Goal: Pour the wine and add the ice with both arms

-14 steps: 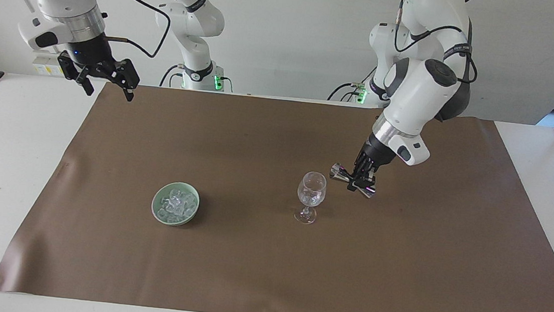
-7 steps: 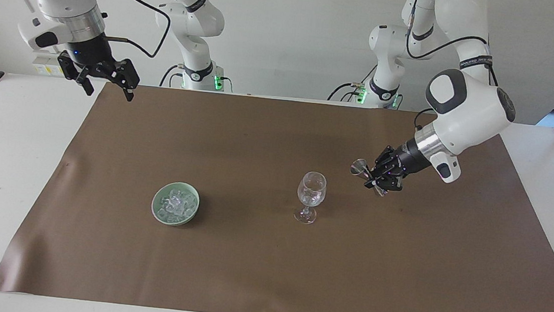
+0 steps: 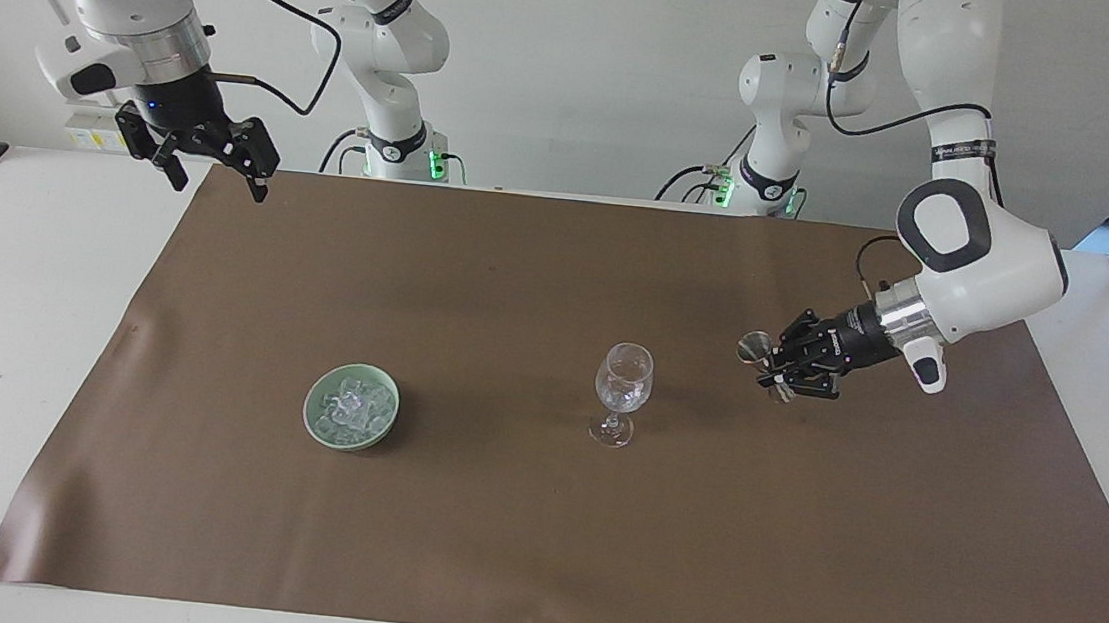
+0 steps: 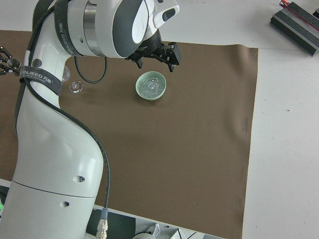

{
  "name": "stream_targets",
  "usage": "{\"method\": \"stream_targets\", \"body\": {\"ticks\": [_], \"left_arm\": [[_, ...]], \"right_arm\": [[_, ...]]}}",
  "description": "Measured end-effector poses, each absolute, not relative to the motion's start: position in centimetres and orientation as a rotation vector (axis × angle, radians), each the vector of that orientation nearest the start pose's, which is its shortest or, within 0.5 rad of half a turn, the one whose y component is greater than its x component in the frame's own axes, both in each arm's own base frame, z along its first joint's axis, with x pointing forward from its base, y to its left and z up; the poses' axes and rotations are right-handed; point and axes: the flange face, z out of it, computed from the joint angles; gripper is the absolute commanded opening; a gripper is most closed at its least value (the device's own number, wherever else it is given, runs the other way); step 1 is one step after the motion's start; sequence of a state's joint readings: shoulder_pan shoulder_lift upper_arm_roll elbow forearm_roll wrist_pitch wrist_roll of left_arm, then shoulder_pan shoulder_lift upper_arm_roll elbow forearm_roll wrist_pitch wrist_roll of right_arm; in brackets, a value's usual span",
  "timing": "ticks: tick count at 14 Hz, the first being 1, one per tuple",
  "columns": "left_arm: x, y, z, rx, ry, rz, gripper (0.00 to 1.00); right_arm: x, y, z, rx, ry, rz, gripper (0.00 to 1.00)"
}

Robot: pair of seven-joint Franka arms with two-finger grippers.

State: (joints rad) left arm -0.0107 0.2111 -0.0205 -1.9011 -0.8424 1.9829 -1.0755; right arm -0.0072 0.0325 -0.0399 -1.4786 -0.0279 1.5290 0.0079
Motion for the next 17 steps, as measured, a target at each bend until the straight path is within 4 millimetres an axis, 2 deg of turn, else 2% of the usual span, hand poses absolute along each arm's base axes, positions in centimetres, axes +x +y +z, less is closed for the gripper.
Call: {"method": "stream_targets", "body": {"ticks": [3,6,9,11,13,17], "left_arm": [[59.8,-3.7,37.6,1.770,1.697,-0.702,0.00],[59.7,-2.3,36.3,1.689,1.726,-0.749,0.00],[59.7,0.4,33.0,1.596,1.733,-0.822,0.00],[59.4,2.8,30.8,1.542,1.719,-0.868,0.00],[59.0,5.0,29.3,1.481,1.695,-0.911,0.00],[58.4,8.8,27.2,1.369,1.650,-0.955,0.00]], "right_arm": [[56.0,-2.9,64.6,-3.170,0.089,-0.028,1.00],[56.0,-2.9,64.6,-3.170,0.088,-0.028,1.00],[56.5,-2.4,63.9,-3.166,0.073,-0.081,1.00],[57.1,-1.3,61.1,-3.150,0.066,-0.140,1.00],[58.0,0.8,56.5,-3.142,0.068,-0.168,1.00],[61.4,5.1,46.6,-3.126,0.091,-0.229,1.00]]}}
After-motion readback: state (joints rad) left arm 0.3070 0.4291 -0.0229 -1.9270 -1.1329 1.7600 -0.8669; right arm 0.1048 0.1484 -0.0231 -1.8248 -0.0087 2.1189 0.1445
